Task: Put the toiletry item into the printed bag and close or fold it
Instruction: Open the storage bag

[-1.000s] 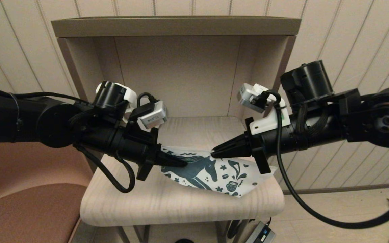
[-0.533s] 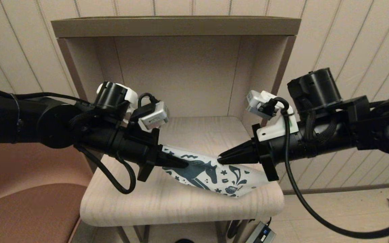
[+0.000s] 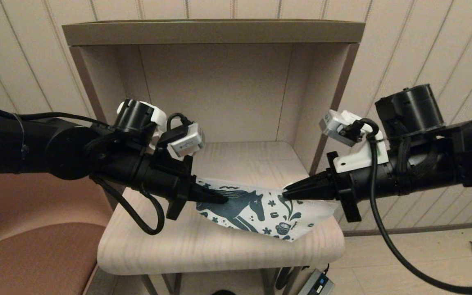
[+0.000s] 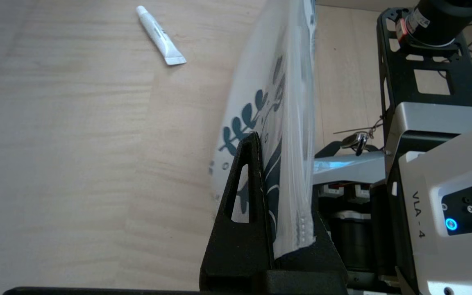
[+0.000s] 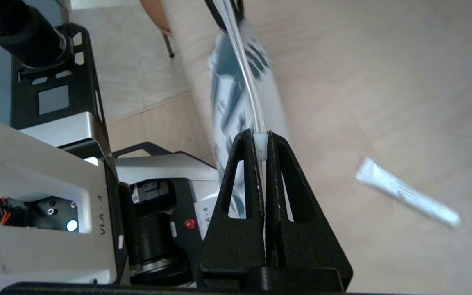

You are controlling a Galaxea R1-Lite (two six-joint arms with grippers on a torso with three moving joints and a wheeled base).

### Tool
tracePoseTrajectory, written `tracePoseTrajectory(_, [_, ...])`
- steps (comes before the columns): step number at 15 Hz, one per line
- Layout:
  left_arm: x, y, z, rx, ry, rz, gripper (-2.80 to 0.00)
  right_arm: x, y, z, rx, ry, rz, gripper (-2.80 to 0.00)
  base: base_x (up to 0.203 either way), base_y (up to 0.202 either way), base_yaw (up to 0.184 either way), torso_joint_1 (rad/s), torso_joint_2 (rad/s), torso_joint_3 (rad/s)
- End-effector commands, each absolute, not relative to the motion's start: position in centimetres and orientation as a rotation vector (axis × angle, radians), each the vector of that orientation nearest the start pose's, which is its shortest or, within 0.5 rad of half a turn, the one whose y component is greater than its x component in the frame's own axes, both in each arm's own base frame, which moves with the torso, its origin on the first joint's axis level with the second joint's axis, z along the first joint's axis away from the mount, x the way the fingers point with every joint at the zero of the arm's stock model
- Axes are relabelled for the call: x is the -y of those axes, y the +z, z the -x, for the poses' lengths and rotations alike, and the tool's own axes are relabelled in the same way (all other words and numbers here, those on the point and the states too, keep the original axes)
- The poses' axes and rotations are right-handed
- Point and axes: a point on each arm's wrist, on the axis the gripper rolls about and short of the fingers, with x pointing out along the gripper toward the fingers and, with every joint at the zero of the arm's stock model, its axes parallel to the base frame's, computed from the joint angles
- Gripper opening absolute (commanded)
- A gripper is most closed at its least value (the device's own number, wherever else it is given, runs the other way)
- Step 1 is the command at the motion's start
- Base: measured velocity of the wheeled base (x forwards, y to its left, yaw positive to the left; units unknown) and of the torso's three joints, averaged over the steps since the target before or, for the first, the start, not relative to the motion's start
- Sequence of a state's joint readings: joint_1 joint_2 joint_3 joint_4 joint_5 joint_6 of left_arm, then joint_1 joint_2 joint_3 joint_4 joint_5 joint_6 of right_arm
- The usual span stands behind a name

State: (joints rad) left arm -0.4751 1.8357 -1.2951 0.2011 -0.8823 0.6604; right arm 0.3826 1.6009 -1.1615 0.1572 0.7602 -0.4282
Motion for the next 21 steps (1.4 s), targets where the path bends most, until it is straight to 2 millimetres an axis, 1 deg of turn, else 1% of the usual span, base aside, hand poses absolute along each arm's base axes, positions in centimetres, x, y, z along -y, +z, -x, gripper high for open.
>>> tracePoseTrajectory(1, [16.9, 20.1, -29.2, -0.321, -1.487, -0.368, -2.80, -10.7, 24.2, -25.1, -0.363, 1.192, 0.241, -2.80, 0.000, 0.000, 0.000, 0.000, 0.00, 0.000])
tracePoseTrajectory(4, [16.7, 19.9, -29.5, -0.320, -1.479, -0.366, -2.80, -9.0, 24.3, -24.7, -0.356, 1.156, 0.222, -2.80, 0.000, 0.000, 0.000, 0.000, 0.00, 0.000])
tracePoseTrajectory(7, [16.7, 19.9, -29.7, -0.320, -1.474, -0.364, -2.80, -8.0, 24.0, -24.1, -0.366, 1.139, 0.208, -2.80, 0.000, 0.000, 0.000, 0.000, 0.00, 0.000])
tracePoseTrajectory(12, [16.4, 19.8, -29.8, -0.324, -1.468, -0.362, -2.80, -7.7, 23.7, -23.6, -0.381, 1.137, 0.199, -2.80, 0.000, 0.000, 0.000, 0.000, 0.00, 0.000])
tracePoseTrajectory(17, [16.6, 19.1, -30.1, -0.342, -1.472, -0.358, -2.80, -8.1, 23.2, -23.9, -0.382, 1.148, 0.200, -2.80, 0.000, 0.000, 0.000, 0.000, 0.00, 0.000])
tracePoseTrajectory(18, [16.6, 19.2, -30.1, -0.341, -1.471, -0.358, -2.80, -8.1, 23.2, -24.0, -0.371, 1.149, 0.202, 0.00, 0.000, 0.000, 0.000, 0.000, 0.00, 0.000])
tracePoseTrajectory(19, [16.6, 19.2, -30.1, -0.341, -1.471, -0.358, -2.80, -8.1, 23.3, -24.1, -0.369, 1.152, 0.199, -2.79, 0.000, 0.000, 0.000, 0.000, 0.00, 0.000])
tracePoseTrajectory(21, [16.6, 19.4, -30.0, -0.334, -1.470, -0.360, -2.80, -8.1, 23.6, -24.0, -0.357, 1.148, 0.203, -2.80, 0.000, 0.000, 0.000, 0.000, 0.00, 0.000])
